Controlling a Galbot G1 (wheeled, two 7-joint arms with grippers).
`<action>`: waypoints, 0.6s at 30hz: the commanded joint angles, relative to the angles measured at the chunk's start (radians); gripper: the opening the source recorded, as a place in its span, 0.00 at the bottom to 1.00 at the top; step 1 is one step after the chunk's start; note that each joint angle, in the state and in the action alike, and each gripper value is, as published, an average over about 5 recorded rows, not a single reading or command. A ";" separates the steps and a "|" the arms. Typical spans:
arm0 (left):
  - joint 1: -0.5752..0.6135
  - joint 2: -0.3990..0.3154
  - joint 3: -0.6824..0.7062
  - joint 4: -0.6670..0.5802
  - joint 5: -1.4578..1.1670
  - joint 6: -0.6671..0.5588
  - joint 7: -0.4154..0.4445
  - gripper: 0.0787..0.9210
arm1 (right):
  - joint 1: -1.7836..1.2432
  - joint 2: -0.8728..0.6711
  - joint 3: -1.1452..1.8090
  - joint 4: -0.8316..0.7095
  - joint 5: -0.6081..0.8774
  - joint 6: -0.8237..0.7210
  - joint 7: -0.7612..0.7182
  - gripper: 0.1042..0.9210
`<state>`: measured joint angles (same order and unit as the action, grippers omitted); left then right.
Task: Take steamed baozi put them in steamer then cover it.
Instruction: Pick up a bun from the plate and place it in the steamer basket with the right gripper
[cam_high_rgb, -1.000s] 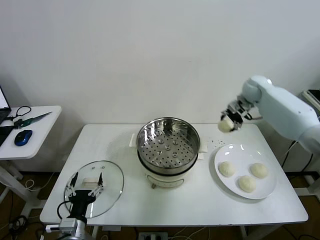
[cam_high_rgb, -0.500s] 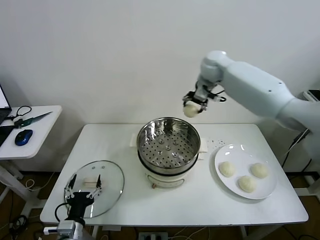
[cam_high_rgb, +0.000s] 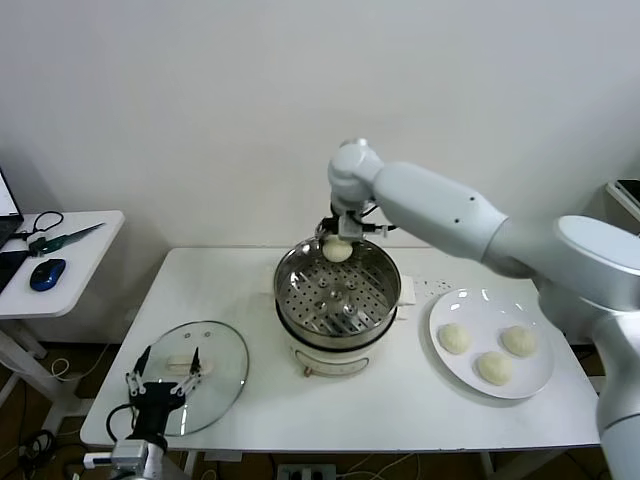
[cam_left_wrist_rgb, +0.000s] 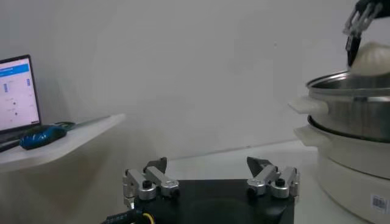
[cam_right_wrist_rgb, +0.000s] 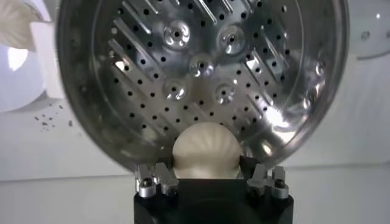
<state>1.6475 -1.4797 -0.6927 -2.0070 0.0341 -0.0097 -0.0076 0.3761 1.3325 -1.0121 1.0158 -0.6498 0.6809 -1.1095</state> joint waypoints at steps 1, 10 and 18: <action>0.005 0.001 -0.002 -0.001 0.000 -0.002 0.000 0.88 | -0.066 0.040 0.004 -0.015 -0.085 0.022 0.015 0.73; 0.006 -0.003 -0.002 0.007 -0.001 -0.005 0.000 0.88 | -0.074 0.041 0.004 -0.072 -0.062 0.006 0.011 0.74; 0.010 -0.004 0.000 0.008 0.000 -0.003 0.004 0.88 | -0.075 0.049 0.003 -0.105 -0.020 -0.021 0.001 0.79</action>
<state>1.6549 -1.4822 -0.6937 -1.9983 0.0339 -0.0147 -0.0073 0.3145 1.3713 -1.0110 0.9432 -0.6877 0.6743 -1.1042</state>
